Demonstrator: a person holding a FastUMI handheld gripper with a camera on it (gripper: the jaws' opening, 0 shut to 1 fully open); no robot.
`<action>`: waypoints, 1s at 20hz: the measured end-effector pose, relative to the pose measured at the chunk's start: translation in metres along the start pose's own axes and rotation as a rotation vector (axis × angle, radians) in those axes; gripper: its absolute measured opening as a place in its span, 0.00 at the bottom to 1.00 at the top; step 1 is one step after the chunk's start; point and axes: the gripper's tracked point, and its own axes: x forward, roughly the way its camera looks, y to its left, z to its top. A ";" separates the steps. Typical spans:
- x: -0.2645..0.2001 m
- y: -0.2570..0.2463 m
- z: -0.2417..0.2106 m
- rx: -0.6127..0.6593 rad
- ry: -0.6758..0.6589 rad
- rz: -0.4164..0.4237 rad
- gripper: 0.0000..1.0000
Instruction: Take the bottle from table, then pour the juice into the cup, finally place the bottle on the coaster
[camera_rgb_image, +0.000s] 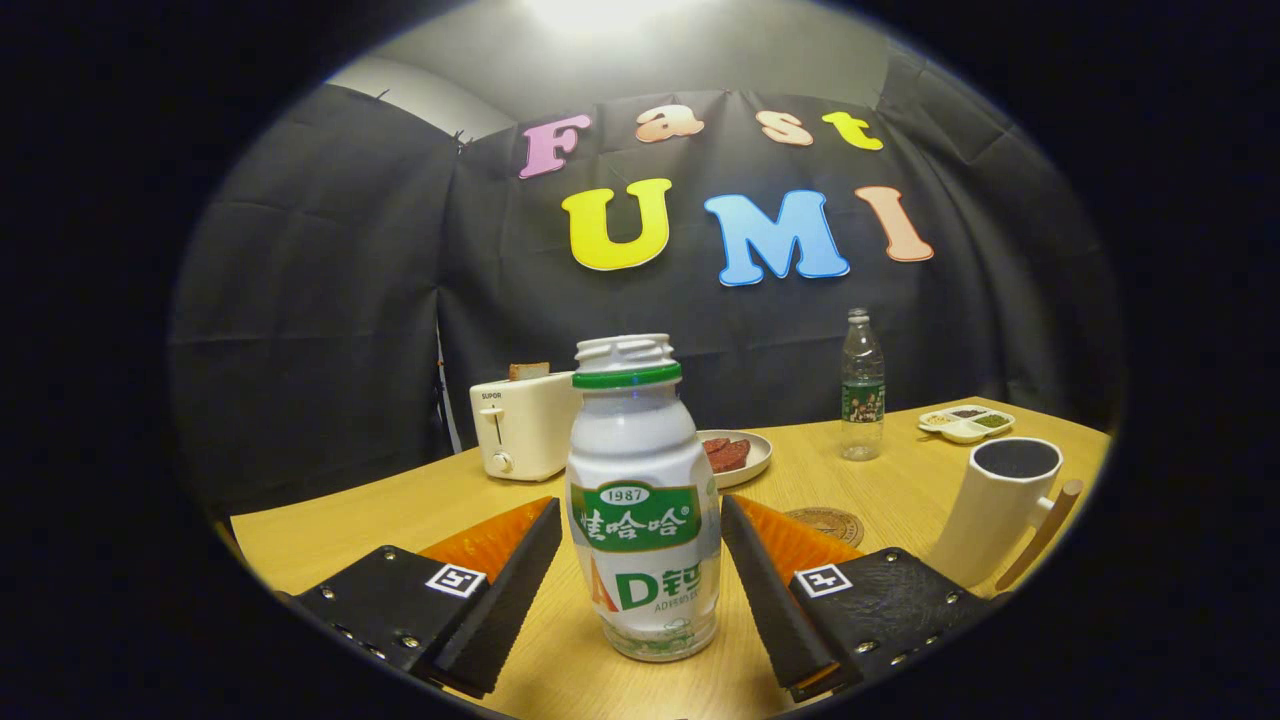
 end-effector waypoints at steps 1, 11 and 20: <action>0.002 0.000 0.000 -0.006 -0.001 -0.003 0.96; 0.001 0.002 0.000 -0.024 0.014 -0.006 0.72; -0.001 0.010 0.006 0.083 0.025 0.043 0.67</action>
